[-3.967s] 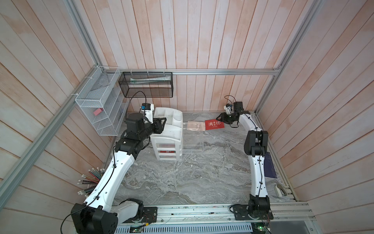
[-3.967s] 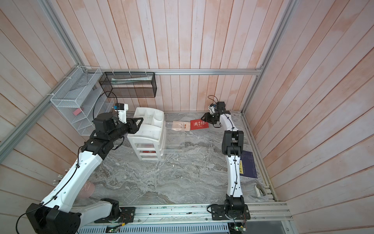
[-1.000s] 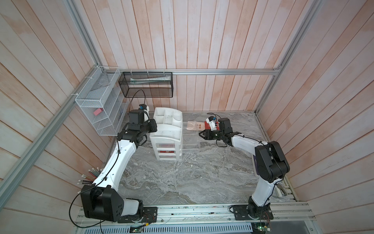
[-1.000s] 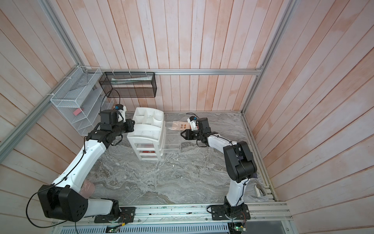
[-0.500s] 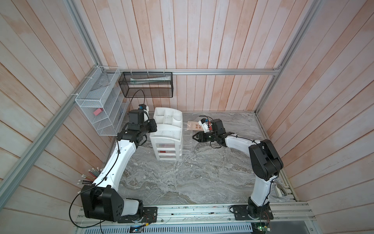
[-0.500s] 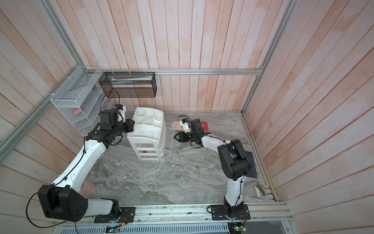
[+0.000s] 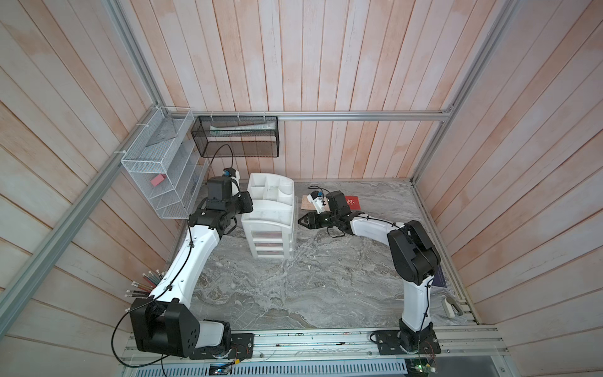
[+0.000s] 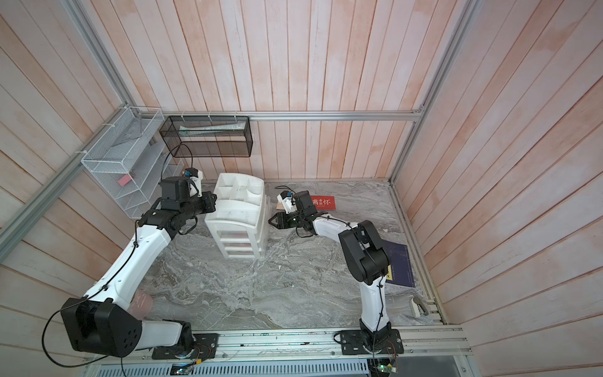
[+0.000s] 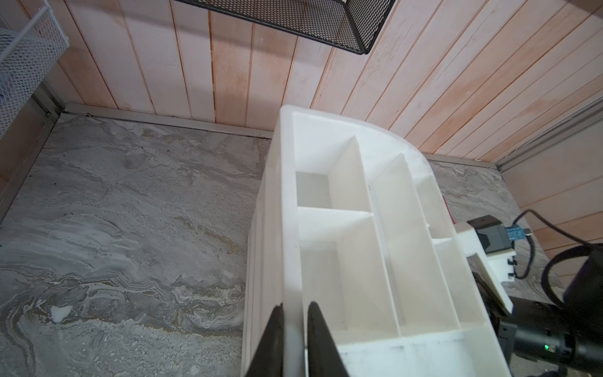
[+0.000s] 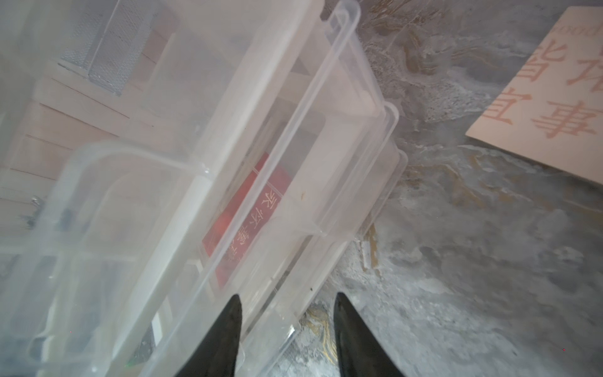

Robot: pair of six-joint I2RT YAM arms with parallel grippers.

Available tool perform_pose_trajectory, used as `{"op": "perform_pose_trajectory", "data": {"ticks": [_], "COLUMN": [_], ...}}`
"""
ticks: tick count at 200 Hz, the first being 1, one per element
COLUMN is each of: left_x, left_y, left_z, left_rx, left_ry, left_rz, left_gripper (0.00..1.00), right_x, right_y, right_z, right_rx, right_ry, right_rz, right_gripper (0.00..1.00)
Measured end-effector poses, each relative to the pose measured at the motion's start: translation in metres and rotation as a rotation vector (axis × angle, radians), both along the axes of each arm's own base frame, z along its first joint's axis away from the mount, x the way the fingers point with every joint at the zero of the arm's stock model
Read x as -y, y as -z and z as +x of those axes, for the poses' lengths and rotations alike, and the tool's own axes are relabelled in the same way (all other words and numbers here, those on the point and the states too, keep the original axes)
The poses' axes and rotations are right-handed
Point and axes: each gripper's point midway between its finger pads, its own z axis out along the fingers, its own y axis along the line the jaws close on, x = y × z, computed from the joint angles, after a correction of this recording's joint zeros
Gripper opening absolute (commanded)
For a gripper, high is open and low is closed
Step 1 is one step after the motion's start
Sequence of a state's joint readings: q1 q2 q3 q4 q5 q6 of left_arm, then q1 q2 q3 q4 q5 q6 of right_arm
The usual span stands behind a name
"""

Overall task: Take the postcards out of the drawer
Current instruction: Close the drawer at the center of the board.

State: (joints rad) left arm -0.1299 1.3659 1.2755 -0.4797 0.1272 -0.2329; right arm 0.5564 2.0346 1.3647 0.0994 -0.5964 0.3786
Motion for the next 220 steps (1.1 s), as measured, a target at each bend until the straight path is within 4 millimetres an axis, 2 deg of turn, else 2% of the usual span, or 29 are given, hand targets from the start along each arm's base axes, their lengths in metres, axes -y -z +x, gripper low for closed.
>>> {"op": "perform_pose_trajectory", "data": {"ticks": [25, 77, 95, 135, 159, 185, 220], "left_x": [-0.001, -0.003, -0.003, -0.003, -0.003, -0.004, -0.003], "left_y": [0.0, 0.0, 0.0, -0.001, -0.001, -0.001, -0.001], "left_z": [0.0, 0.0, 0.0, -0.001, -0.002, -0.004, -0.005], "left_rx": [0.0, -0.001, 0.0, 0.002, 0.002, 0.002, 0.001], "left_ry": [-0.002, -0.009, -0.009, -0.009, -0.009, -0.013, -0.016], "left_rz": [0.001, -0.002, -0.002, -0.002, -0.002, -0.004, -0.01], "left_gripper": [0.16, 0.16, 0.16, 0.15, 0.15, 0.14, 0.13], "right_x": [-0.014, -0.017, -0.013, 0.009, 0.02, 0.022, 0.017], "right_y": [0.0, -0.004, -0.002, 0.021, 0.025, 0.024, 0.018], "right_z": [-0.001, 0.003, 0.002, -0.008, -0.009, -0.013, -0.021], "right_rx": [-0.003, -0.009, -0.016, -0.091, -0.107, -0.128, -0.164], "right_ry": [-0.02, -0.016, -0.011, 0.02, 0.048, 0.055, 0.039], "right_rz": [0.012, 0.032, 0.054, 0.087, 0.118, 0.177, 0.306], "right_gripper": [0.46, 0.46, 0.47, 0.47, 0.46, 0.48, 0.55]}}
